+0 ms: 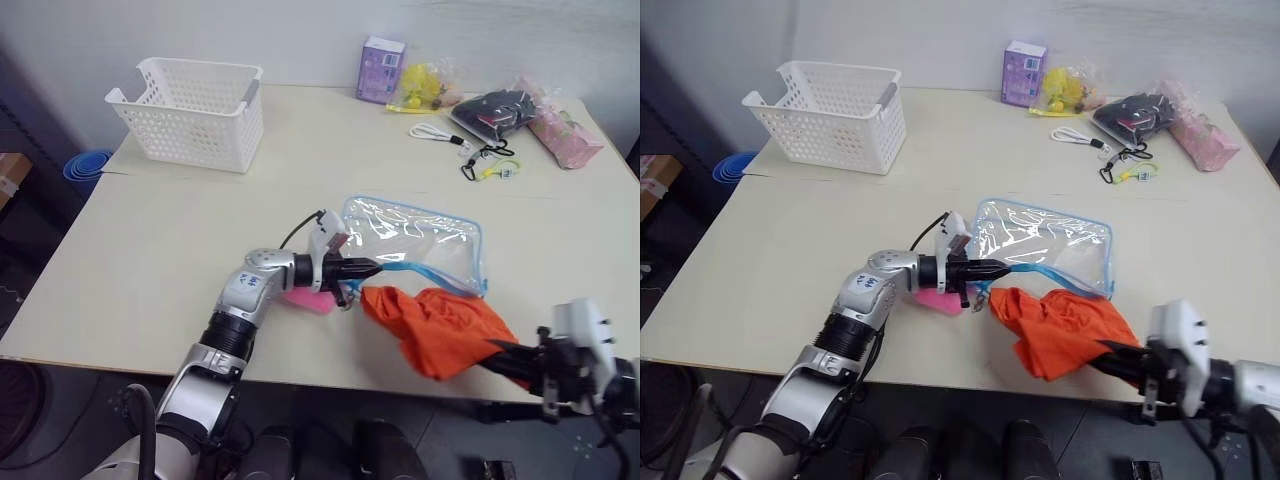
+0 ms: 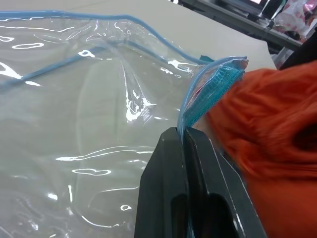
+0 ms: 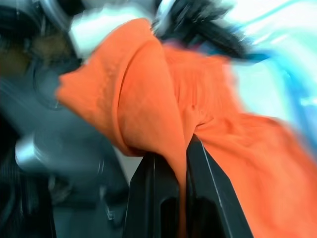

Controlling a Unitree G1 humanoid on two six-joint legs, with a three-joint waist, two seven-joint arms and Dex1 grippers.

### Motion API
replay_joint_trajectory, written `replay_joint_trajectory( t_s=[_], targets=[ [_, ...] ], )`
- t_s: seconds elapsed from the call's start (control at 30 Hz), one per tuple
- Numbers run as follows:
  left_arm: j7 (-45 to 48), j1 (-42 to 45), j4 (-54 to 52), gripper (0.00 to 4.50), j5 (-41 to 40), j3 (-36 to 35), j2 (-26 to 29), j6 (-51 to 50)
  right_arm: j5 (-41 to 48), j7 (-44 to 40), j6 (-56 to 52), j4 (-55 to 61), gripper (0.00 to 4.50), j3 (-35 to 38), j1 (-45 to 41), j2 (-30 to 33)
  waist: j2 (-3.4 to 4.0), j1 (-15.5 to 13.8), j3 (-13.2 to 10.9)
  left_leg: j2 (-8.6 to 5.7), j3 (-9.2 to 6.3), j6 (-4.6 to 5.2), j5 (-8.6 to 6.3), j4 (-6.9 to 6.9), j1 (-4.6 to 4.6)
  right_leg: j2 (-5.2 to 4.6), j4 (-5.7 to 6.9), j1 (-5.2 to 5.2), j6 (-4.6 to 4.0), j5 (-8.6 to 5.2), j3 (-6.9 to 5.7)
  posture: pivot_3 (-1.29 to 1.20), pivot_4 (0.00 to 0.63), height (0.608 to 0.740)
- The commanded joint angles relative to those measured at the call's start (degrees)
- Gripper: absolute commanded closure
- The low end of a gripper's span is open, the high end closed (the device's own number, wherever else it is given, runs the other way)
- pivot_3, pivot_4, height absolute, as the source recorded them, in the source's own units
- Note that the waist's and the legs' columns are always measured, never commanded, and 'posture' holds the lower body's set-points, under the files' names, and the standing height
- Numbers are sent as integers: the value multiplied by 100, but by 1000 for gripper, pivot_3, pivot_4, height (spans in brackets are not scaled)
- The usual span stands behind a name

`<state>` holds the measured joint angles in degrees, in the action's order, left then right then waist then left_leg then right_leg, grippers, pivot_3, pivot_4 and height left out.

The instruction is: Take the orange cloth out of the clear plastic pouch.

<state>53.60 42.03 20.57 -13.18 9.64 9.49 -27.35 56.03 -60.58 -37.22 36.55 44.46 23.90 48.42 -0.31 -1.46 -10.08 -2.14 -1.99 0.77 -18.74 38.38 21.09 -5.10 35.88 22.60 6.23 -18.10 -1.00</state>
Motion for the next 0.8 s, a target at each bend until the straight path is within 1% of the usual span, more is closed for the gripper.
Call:
replay_joint_trajectory(
  t_s=[0.03,0.1,0.17,0.23,0.27,0.33,0.37,0.4,0.47,0.53,0.57,0.6,0.63,0.7,0.8],
  targets=[
    [34,-36,-230,4500,21,-1,133,226,1347,501,-558,-737,4443,1462,-380,429,-1,5,0,-1,2,0,0,-2,-1,-3,-2,0,0,0,0,0,150,740],
    [39,-49,-282,4500,38,22,188,314,1518,676,-711,-1396,4443,1807,-817,863,-2,-5,-1,-5,5,4,1,-4,-2,-11,-6,-2,0,0,0,0,150,740],
    [42,-83,-375,4500,31,40,230,342,1129,673,-516,-2108,4443,1845,-1315,1304,5,13,-1,-6,9,6,1,-9,-2,-13,-7,2,0,0,1,0,150,740],
    [68,-125,-465,4500,18,73,263,406,332,429,8,-2798,4443,1553,-1611,1617,4,2,-1,-10,16,11,4,-16,-1,-18,-6,6,0,0,3,0,150,740],
    [80,-154,-505,4500,26,93,282,446,-490,319,850,-3294,4443,1119,-1743,1768,4,-2,-2,-10,14,10,4,-21,-1,-18,-8,6,0,0,0,0,150,740],
    [71,-194,-547,4500,40,118,302,513,-1633,260,2129,-4094,4443,407,-2099,1912,2,-5,-2,-11,12,11,4,-24,1,-16,-11,7,0,0,-4,0,150,740],
    [61,-216,-552,4500,45,117,314,562,-2288,409,3030,-4639,4443,-92,-2450,1865,1,9,-3,-12,14,12,4,-22,4,-16,-15,7,0,0,-5,0,150,740],
    [44,-231,-543,4500,53,111,322,628,-2850,529,3665,-5141,4443,-575,-2695,1811,3,7,-2,-17,19,15,3,-20,4,-18,-13,7,2,1,-3,0,150,740],
    [15,-252,-527,4500,58,99,330,713,-3776,532,4925,-6035,4443,-1343,-2968,1702,3,17,-2,-28,33,26,7,-20,8,-29,-11,18,7,3,3,0,150,740],
    [13,-260,-501,4500,58,100,332,788,-4329,534,5838,-6850,4443,-1839,-3133,1555,6,5,-2,-27,34,22,9,-21,8,-27,-8,21,8,4,-2,0,150,740],
    [40,-277,-498,4500,59,113,343,834,-4482,537,6189,-7243,4443,-2010,-3175,1429,7,7,-2,-26,33,20,11,-21,10,-27,-3,24,8,3,-3,0,150,740],
    [82,-296,-502,4500,77,143,367,899,-4463,285,6319,-7511,4443,-2156,-3144,1318,8,6,-2,-26,34,18,12,-22,8,-25,-2,25,8,4,-5,0,150,740],
    [151,-333,-540,4264,77,176,404,936,-4550,58,6685,-7798,4245,-2323,-3066,1261,9,8,-1,-25,33,16,13,-22,10,-24,-2,25,8,3,-7,0,150,740],
    [179,-389,-616,3798,97,199,479,1004,-4497,-283,6965,-8159,3764,-2424,-3013,1230,11,18,-2,-24,35,16,13,-22,8,-22,-2,24,8,3,-10,0,150,740],
    [292,-504,-901,2878,-81,78,627,1051,-4356,-451,7357,-8582,2733,-2301,-2906,1325,20,40,-4,-25,56,18,14,-22,-1,-22,-2,24,8,3,-10,0,150,740]
  ],
)
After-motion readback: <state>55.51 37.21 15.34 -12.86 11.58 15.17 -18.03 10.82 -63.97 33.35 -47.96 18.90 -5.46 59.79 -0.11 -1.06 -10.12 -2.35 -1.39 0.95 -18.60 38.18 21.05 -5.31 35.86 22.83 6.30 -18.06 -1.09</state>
